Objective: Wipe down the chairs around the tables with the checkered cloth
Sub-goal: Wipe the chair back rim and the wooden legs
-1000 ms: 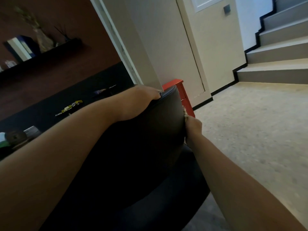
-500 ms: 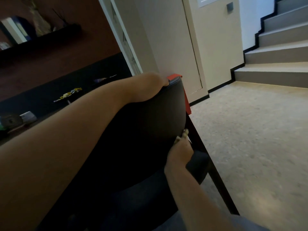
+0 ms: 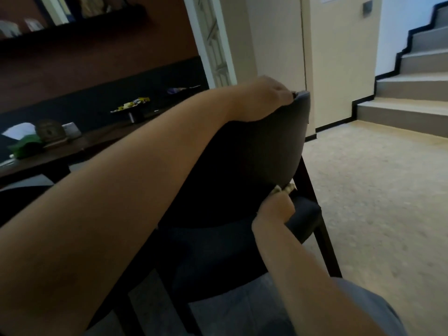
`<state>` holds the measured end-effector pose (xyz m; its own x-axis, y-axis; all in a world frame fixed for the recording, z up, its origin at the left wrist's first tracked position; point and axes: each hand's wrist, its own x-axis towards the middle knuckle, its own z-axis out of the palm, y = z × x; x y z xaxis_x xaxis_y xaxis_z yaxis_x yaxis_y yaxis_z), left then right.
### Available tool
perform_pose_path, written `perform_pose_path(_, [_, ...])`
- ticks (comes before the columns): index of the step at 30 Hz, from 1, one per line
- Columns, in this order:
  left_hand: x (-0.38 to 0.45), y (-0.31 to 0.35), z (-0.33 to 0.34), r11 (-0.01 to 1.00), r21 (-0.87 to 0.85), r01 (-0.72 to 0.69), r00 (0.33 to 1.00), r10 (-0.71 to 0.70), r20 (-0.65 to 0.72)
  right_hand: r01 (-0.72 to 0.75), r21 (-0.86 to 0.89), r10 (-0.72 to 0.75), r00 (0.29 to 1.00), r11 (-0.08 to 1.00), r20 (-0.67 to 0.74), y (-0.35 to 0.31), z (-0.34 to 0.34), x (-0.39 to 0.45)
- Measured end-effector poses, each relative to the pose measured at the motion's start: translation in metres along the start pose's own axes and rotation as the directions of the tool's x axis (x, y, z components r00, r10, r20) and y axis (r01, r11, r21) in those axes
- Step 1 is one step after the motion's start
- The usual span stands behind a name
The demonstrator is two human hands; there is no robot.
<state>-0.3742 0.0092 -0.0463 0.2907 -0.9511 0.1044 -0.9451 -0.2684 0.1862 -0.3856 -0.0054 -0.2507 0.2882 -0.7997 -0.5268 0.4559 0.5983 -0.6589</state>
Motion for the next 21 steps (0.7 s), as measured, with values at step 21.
perform_pose_path(21, [-0.153,-0.218,0.012,0.917,-0.364,0.16,0.868,-0.307,-0.392,0.942,0.307,-0.489,-0.205,0.137,0.848,0.039,-0.006,-0.123])
